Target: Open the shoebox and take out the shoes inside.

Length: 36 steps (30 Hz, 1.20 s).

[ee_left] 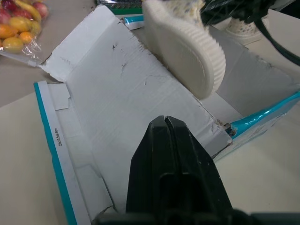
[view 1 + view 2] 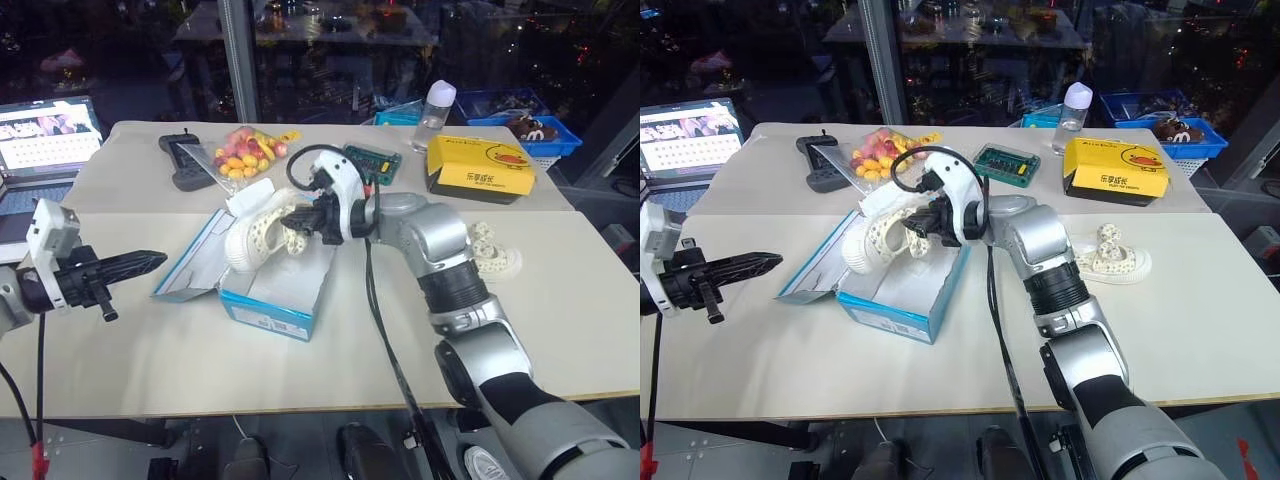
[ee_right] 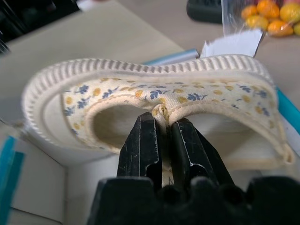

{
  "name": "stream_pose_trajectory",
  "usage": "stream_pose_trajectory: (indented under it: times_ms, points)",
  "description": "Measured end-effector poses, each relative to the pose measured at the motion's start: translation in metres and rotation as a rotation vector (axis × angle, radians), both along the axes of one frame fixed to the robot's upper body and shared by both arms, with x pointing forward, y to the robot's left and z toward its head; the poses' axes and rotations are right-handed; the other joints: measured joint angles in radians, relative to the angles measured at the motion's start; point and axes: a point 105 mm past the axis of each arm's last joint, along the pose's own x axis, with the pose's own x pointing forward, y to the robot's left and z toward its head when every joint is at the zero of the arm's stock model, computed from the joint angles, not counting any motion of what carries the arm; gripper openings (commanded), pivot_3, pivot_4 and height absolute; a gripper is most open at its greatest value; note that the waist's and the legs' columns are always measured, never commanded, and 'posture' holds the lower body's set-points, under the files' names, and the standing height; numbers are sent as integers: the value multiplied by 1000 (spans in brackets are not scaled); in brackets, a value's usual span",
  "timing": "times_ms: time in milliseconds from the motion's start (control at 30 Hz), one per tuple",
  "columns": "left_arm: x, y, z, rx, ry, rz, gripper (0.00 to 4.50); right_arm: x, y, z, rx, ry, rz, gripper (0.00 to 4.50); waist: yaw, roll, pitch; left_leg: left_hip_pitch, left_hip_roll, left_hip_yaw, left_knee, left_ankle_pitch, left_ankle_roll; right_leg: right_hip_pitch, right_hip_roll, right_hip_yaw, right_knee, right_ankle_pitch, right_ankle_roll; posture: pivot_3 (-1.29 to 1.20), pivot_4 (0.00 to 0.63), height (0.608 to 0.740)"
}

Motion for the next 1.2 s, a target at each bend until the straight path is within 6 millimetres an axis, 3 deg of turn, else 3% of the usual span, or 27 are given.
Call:
stream_pose_trajectory:
  times_ms: [100, 300, 467, 633, 800, 1000, 1200]
  points:
    - [0, -1, 0, -1, -1, -5, 0, -4, -1, 10, 72, 20, 22, 12, 0, 0, 0, 0, 0, 0, 0, 0, 0, 0, 0, 0, 0, 0, 0, 0, 150, 726]
    - [1, -3, 2, -2, -8, -15, 0, -19, -9, 66, 247, -73, 85, 12, 1, 0, 0, -1, 0, 0, 0, 0, 0, 0, 0, 0, -1, 0, 0, 0, 150, 726]
    - [2, -5, 2, -3, -7, -22, 0, -18, -47, 110, 344, -180, -21, 12, 4, 0, 0, -1, 0, 0, 0, 0, 0, 0, 0, 0, -2, 0, 0, 0, 150, 726]
    - [5, -9, 0, -8, -1, -37, 0, -10, -99, 123, 344, -188, -252, 12, 5, 1, 0, -2, 0, 0, 0, 0, 0, 0, 0, 0, -3, 0, 0, 0, 150, 726]
    - [7, -13, -2, -19, -2, -48, 0, -22, -160, 118, 288, -144, -513, 12, 5, 1, 1, -2, 0, 0, -3, 0, 0, -1, 0, 0, -5, -1, 0, 0, 150, 726]
    - [10, -19, -4, -24, 8, -72, 0, -50, -188, 95, 183, -73, -593, 12, 2, 2, 1, 0, 0, 1, -6, 0, 0, -1, 0, 1, -5, -1, 0, 0, 150, 726]
    - [14, -23, -9, -30, 26, -94, 0, -74, -236, 62, 2, 6, -684, 12, 12, 3, 2, -1, -1, 2, -6, 0, 0, 1, -2, 2, -10, 0, 1, 0, 150, 726]
